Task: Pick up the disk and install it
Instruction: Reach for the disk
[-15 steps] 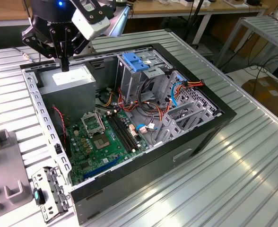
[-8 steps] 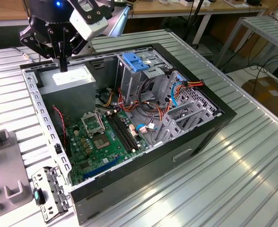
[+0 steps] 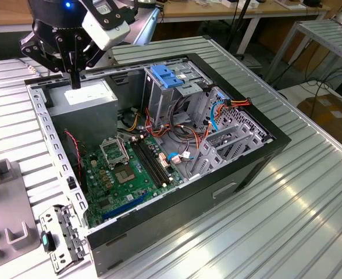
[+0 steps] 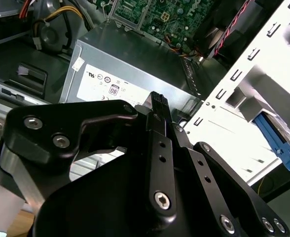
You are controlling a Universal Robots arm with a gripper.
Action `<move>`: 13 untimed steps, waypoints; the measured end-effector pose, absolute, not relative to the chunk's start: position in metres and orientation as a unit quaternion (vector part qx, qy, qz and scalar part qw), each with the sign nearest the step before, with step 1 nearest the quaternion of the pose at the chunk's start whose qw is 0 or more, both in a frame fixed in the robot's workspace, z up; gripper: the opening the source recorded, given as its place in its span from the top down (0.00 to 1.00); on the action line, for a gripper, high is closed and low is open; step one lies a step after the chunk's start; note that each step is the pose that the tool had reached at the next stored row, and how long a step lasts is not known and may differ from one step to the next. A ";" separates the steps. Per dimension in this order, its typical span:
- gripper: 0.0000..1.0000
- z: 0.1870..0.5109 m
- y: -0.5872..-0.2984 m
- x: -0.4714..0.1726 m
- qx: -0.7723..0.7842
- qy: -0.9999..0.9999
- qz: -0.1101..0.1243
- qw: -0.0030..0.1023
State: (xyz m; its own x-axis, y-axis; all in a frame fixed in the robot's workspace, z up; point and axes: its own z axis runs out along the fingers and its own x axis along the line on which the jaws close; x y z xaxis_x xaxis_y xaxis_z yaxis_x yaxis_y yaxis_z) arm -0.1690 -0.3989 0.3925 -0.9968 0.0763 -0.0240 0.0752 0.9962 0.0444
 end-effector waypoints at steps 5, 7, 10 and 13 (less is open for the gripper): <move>0.89 0.392 -0.399 -0.171 0.038 0.999 0.022 0.013; 0.89 0.392 -0.399 -0.172 0.038 0.999 0.022 0.013; 0.89 0.392 -0.399 -0.173 0.038 0.999 0.022 0.013; 0.89 0.392 -0.399 -0.175 0.038 0.999 0.022 0.013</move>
State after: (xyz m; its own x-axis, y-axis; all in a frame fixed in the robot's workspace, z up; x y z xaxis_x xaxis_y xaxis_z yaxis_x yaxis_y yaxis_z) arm -0.1751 -0.3989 0.3924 -0.9968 0.0762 -0.0240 0.0751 0.9962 0.0443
